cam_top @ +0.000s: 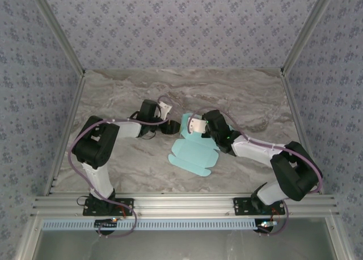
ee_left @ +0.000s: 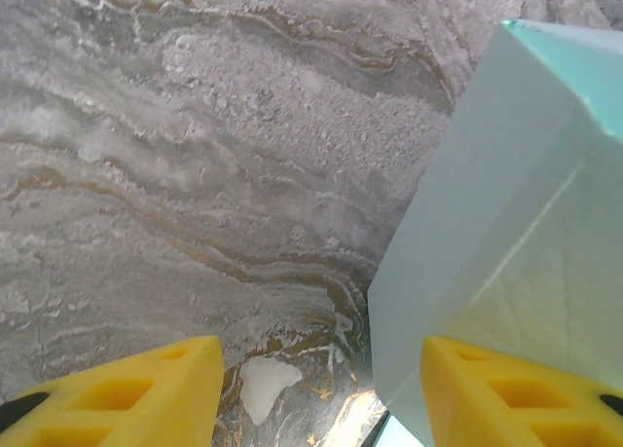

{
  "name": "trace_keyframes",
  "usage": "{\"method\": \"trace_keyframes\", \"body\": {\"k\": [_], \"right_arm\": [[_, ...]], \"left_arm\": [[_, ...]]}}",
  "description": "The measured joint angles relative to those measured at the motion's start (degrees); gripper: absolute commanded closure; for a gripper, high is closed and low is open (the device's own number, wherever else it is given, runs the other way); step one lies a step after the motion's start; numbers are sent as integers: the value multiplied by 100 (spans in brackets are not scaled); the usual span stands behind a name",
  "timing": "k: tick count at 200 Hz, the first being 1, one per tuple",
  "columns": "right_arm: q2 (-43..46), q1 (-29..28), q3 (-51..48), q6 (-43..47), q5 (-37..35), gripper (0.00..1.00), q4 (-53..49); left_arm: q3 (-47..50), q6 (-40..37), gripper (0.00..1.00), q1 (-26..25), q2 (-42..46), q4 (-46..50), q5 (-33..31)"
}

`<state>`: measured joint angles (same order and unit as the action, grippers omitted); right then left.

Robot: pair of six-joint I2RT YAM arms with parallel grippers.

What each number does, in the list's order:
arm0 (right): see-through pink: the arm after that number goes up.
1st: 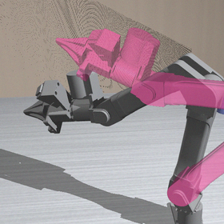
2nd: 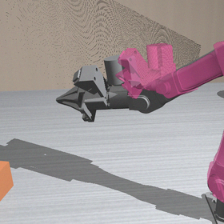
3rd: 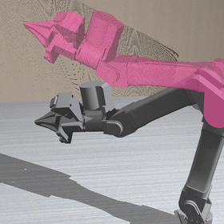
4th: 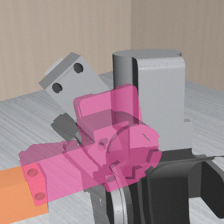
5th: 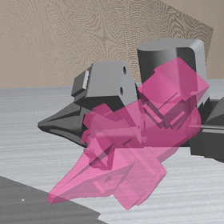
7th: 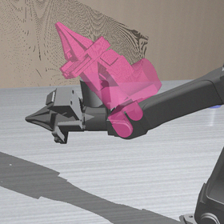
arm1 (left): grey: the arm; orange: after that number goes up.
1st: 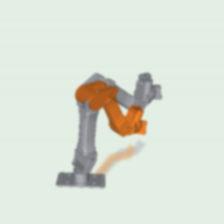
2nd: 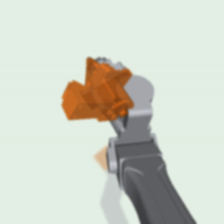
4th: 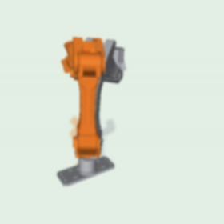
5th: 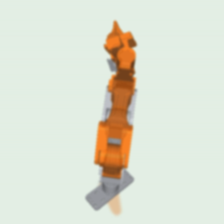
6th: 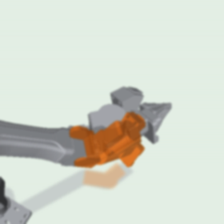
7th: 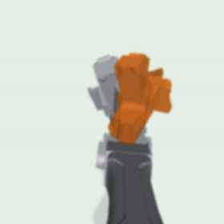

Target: Fold the paper box

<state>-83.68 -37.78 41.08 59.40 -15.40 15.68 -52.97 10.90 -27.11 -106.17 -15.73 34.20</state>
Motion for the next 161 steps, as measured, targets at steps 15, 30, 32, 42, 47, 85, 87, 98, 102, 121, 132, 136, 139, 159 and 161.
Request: {"method": "trace_keyframes", "body": {"k": [15, 30, 32, 42, 47, 85, 87, 98, 102, 121, 132, 136, 139, 159, 161], "right_arm": [[2, 4, 0, 0, 17, 100, 0], [11, 7, -2, 0, 24, 100, -2], [13, 13, -2, 0, 28, 100, -2], [35, 24, -7, 0, 66, 100, -7], [50, 31, -9, -2, 83, 100, -13], [146, 57, -83, 0, 166, 100, -24], [146, 59, -87, 0, 170, 100, -26], [153, 81, -103, 0, 192, 100, -39], [153, 90, -105, -2, 203, 100, -42], [153, 101, -109, 0, 236, 100, -46], [157, 103, -109, 0, 258, 100, -48], [157, 105, -109, 0, 262, 100, -50], [160, 105, -109, 0, 271, 100, -50], [184, 118, -107, 0, 299, 100, -81], [186, 118, -107, 0, 304, 100, -83]], "left_arm": [[0, -48, 44, -2, 0, -63, 85], [0, -107, 44, -4, 0, -109, 162], [0, -109, 44, -4, 0, -114, 173], [11, -149, 44, -13, 0, -164, 256], [20, -149, 44, -17, 0, -205, 278], [101, -236, 44, -109, 0, -442, 535], [103, -245, 44, -116, 0, -448, 546], [107, -280, 44, -138, 0, -474, 610], [107, -295, 44, -142, 0, -485, 634], [107, -341, 44, -164, 0, -514, 745], [107, -363, 44, -170, 0, -514, 791], [107, -367, 44, -175, 0, -514, 809], [107, -385, 44, -179, 0, -514, 811], [131, -428, 44, -184, 26, -522, 859], [140, -428, 44, -184, 35, -522, 863]]}}
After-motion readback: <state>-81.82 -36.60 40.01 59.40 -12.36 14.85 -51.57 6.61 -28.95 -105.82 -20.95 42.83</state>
